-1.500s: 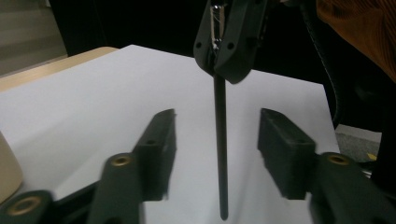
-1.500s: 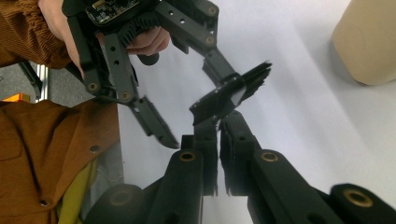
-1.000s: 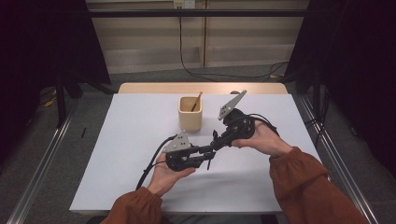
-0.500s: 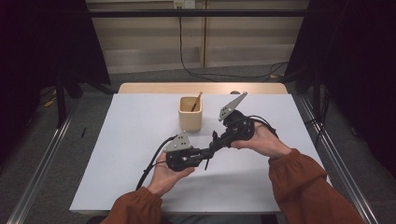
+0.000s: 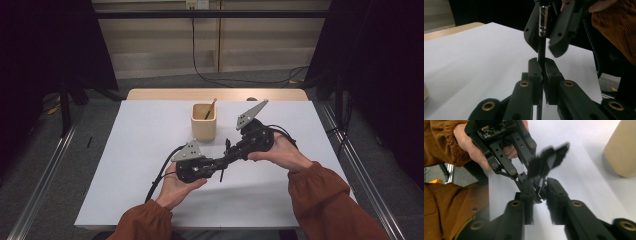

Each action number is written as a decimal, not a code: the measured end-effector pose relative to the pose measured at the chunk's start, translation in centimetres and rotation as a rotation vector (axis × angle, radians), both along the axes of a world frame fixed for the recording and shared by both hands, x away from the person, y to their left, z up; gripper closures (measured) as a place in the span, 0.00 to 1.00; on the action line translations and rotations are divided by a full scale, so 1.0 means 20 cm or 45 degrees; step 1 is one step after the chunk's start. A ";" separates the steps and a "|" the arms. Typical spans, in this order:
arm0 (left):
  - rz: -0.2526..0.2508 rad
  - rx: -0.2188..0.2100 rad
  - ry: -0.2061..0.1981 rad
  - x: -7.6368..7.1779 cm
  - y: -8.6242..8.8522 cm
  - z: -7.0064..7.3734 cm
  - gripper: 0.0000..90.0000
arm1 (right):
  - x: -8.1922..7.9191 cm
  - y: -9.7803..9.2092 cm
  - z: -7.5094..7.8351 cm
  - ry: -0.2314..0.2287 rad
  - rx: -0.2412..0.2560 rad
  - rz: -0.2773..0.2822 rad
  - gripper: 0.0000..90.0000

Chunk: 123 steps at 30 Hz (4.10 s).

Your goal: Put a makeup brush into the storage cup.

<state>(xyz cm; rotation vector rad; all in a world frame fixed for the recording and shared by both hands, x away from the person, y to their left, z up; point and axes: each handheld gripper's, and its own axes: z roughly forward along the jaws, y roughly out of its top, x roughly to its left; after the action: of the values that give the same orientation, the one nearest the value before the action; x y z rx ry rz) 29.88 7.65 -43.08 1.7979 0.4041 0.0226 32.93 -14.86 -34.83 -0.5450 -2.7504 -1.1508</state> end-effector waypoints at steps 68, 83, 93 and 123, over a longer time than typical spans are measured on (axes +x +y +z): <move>0.150 -0.066 0.011 0.03 0.20 0.12 0.95 | -0.14 -0.37 -0.19 -0.198 0.378 -0.389 0.05; 0.214 -0.053 0.010 0.07 0.27 0.15 0.95 | -0.22 -0.48 -0.25 -0.324 0.420 -0.589 0.04; 0.243 -0.069 -0.024 0.09 0.32 0.21 0.95 | -0.30 -0.56 -0.31 -0.323 0.414 -0.652 0.04; 0.321 -0.058 -0.047 0.29 0.36 0.31 0.95 | -0.52 -0.78 -0.45 -0.409 0.434 -0.887 0.02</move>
<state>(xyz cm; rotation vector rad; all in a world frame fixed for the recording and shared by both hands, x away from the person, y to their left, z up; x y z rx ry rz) 35.60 14.77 -36.93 1.6899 0.5979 0.2206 22.47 -30.40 -43.92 -1.4423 -2.5567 -1.9469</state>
